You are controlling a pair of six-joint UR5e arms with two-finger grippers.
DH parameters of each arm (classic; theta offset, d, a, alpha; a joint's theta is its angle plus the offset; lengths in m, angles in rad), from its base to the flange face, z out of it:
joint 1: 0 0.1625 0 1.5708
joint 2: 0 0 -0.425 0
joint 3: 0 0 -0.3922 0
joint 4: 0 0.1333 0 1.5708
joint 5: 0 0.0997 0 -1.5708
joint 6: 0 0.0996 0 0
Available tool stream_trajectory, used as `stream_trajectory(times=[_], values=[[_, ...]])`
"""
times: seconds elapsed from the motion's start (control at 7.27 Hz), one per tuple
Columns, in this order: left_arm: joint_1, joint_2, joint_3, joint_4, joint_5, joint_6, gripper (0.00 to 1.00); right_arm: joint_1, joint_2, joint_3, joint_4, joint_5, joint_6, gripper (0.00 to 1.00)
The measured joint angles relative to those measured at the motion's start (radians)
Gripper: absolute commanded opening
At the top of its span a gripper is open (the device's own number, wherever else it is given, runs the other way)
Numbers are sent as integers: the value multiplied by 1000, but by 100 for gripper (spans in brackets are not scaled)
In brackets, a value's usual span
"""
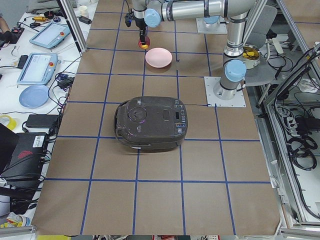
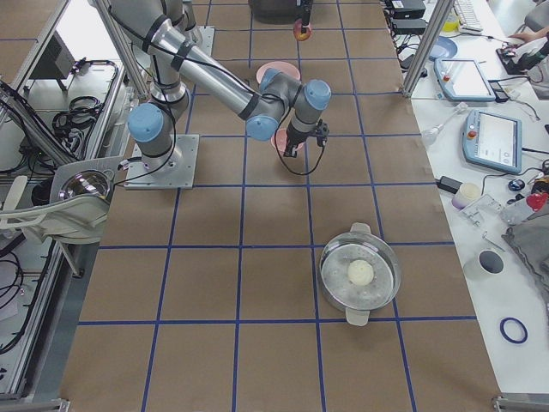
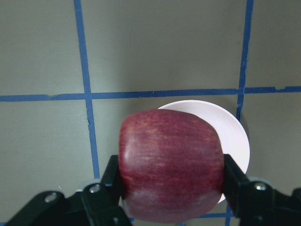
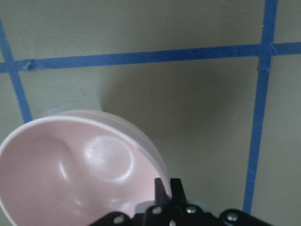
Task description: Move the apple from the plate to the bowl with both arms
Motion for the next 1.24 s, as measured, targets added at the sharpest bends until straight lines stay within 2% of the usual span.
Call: stream_trajectory(times=[0.28, 0.83, 1.24], values=[[20, 9, 9, -17, 0, 2, 0, 75, -1, -21, 20, 75, 73, 0], [22, 8, 3, -24, 0, 2, 0, 346, 17, -3, -74, 92, 358, 0], [20, 3, 0, -24, -1, 0, 0, 397, 25, 94, -199, 93, 411, 0]])
